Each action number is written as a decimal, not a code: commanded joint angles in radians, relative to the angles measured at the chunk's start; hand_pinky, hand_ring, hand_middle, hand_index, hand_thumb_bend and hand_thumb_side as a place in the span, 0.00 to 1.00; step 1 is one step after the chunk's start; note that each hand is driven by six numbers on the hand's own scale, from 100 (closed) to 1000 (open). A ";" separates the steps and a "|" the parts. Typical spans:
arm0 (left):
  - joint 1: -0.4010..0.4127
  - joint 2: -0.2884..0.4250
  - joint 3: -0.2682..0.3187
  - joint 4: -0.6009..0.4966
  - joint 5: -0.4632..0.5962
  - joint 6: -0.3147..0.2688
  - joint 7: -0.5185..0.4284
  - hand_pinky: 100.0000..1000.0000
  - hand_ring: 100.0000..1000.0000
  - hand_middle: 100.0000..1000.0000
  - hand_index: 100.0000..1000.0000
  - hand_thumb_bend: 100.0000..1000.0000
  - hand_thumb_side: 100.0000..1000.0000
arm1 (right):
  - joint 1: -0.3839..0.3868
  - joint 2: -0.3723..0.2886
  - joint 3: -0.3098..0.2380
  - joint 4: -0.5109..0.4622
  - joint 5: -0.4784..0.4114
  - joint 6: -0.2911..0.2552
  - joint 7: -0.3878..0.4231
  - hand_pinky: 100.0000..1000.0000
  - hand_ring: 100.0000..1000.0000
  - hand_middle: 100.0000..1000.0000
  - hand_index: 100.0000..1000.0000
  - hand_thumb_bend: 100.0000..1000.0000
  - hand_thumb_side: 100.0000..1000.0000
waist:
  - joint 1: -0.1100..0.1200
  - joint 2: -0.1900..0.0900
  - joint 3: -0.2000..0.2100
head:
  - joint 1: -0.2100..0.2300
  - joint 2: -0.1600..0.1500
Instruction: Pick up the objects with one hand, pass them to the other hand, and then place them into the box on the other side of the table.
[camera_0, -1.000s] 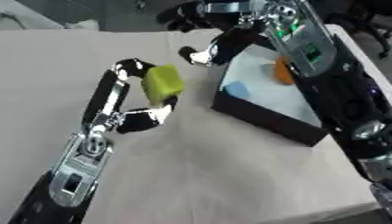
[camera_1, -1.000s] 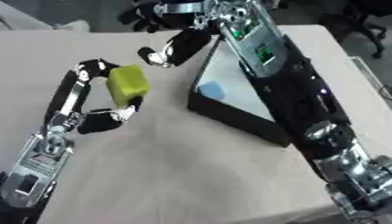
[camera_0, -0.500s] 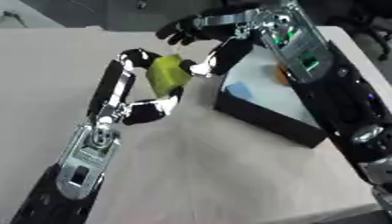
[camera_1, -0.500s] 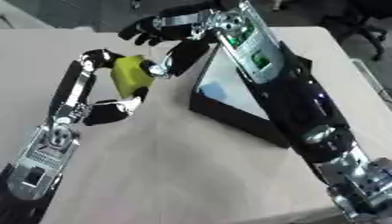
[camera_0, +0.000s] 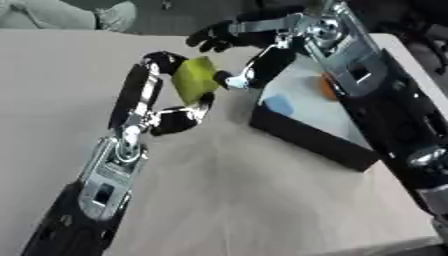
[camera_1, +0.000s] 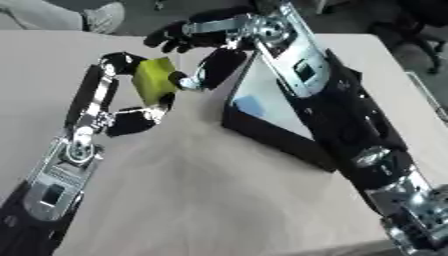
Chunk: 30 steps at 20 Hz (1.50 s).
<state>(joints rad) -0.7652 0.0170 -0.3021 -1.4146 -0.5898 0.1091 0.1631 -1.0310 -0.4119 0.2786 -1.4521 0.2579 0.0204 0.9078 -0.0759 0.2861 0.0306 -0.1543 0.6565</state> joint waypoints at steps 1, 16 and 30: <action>-0.024 -0.012 0.009 -0.009 0.005 0.006 0.009 0.79 0.56 0.49 0.52 0.00 0.00 | -0.021 -0.017 -0.003 -0.022 -0.002 0.001 -0.001 1.00 1.00 1.00 1.00 0.00 0.07 | -0.011 -0.017 -0.002 | 0.002 -0.004; -0.030 -0.023 0.003 -0.038 0.047 0.008 0.029 0.78 0.56 0.47 0.52 0.00 0.00 | -0.007 0.001 -0.010 0.014 0.104 -0.060 -0.001 1.00 1.00 1.00 1.00 0.00 0.03 | -0.012 -0.016 0.009 | -0.013 -0.005; -0.035 -0.037 -0.009 -0.060 0.058 0.005 0.014 0.79 0.56 0.47 0.52 0.00 0.00 | -0.006 0.020 -0.019 0.037 0.137 -0.074 -0.023 1.00 1.00 1.00 1.00 0.00 0.04 | -0.014 -0.009 0.018 | -0.015 -0.005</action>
<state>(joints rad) -0.7738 -0.0004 -0.3023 -1.4411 -0.5388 0.1183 0.1824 -1.0209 -0.3850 0.2703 -1.4113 0.3884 -0.0537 0.8924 -0.0808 0.2863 0.0492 -0.1684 0.6570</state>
